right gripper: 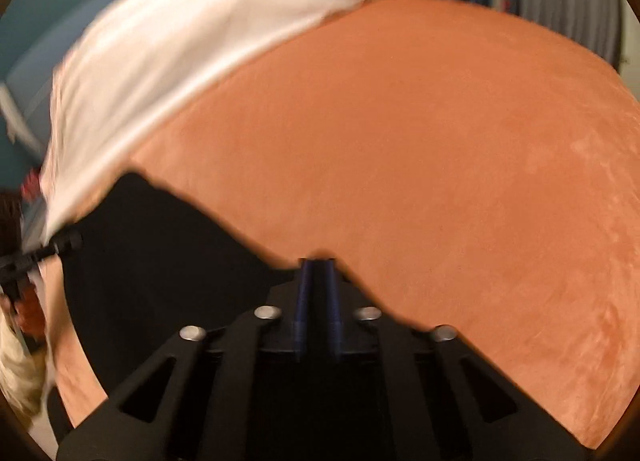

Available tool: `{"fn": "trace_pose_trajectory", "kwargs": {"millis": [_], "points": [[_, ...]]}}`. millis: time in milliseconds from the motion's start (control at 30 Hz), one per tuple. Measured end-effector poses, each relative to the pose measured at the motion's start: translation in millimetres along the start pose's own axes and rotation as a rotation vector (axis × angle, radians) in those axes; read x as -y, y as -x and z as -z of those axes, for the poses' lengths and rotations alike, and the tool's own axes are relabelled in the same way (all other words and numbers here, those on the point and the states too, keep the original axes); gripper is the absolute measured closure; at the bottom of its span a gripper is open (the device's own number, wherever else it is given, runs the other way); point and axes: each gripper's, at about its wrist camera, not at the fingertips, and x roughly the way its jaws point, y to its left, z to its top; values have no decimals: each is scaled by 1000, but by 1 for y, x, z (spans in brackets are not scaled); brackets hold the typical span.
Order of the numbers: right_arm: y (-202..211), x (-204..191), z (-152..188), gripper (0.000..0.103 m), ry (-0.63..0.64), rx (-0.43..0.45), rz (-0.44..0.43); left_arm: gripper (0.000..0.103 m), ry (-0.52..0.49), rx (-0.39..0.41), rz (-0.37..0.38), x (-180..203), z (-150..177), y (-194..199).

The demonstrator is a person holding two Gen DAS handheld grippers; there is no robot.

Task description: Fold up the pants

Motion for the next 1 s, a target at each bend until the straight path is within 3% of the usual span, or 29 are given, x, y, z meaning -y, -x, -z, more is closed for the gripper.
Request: {"fn": "trace_pose_trajectory", "kwargs": {"millis": [33,100,133,167,200,267,300,400,433,467,533,633,700,800,867,933,1000], "points": [[0,7,-3,100,-24,16,-2,89,-21,15,1,3,-5,-1],[-20,13,0,100,-18,-41,47,86,-76,33,-52,4,-11,-14],[-27,14,4,99,-29,-55,55,85,-78,1,-79,1,-10,-27],[-28,15,6,99,-43,-55,48,85,-37,-83,-102,-10,-4,-47],[-22,15,10,94,-56,-38,51,84,7,-138,-103,-19,1,-57],[-6,7,14,92,-54,-3,48,79,64,-72,-25,-32,14,-43],[3,7,16,87,-57,10,40,77,86,-68,0,-35,19,-31],[43,21,29,43,-99,57,47,73,119,-41,3,-44,32,-3],[55,27,34,40,-108,69,50,72,113,-22,-29,-43,34,9],[67,34,39,41,-109,73,66,72,104,-2,-71,-42,35,19],[80,47,46,41,-114,66,106,75,76,73,-234,-35,31,46],[95,64,62,40,-142,66,136,75,112,158,-335,-28,22,77],[99,70,72,40,-170,63,114,75,106,167,-320,-14,9,83],[88,64,79,43,-171,36,51,75,56,107,-266,16,-15,59],[70,46,76,57,-135,1,12,75,52,40,-253,30,-24,30],[50,18,73,58,-84,-26,-41,72,58,-62,-161,52,-36,-23],[32,-4,70,58,-28,-61,-66,71,112,-175,-169,43,-38,-72]]}}
